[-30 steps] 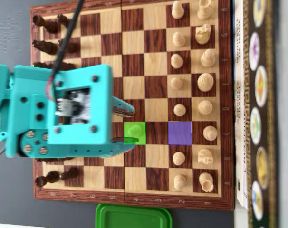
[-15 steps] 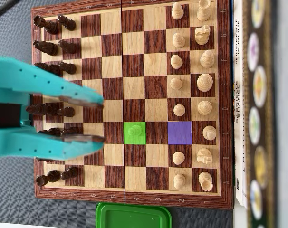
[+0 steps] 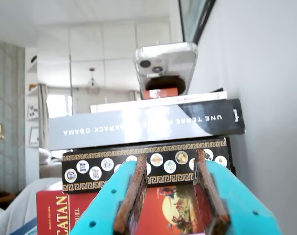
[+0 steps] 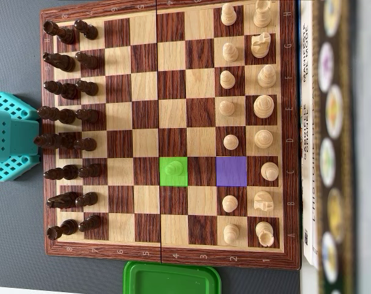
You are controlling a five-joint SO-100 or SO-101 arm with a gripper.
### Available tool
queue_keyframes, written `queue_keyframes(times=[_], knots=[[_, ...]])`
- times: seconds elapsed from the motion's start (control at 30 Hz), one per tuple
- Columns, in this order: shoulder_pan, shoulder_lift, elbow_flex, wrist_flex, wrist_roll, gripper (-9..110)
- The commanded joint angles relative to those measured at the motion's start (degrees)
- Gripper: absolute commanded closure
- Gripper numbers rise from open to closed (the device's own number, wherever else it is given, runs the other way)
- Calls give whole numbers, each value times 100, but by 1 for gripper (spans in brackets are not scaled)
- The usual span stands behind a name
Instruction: Play chess
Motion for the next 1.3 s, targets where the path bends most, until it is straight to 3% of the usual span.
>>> queue_keyframes(times=[0.0, 0.17, 0.57, 0.8, 1.1, 1.27], knots=[[62, 290, 264, -1195, 70, 87], [62, 738, 668, -2461, 53, 87], [62, 1415, 677, -3841, -35, 87], [0, 1600, 659, -4649, -1169, 87], [-167, 1608, 659, -5766, -1749, 87], [-501, 1617, 659, -5810, -2013, 87]])
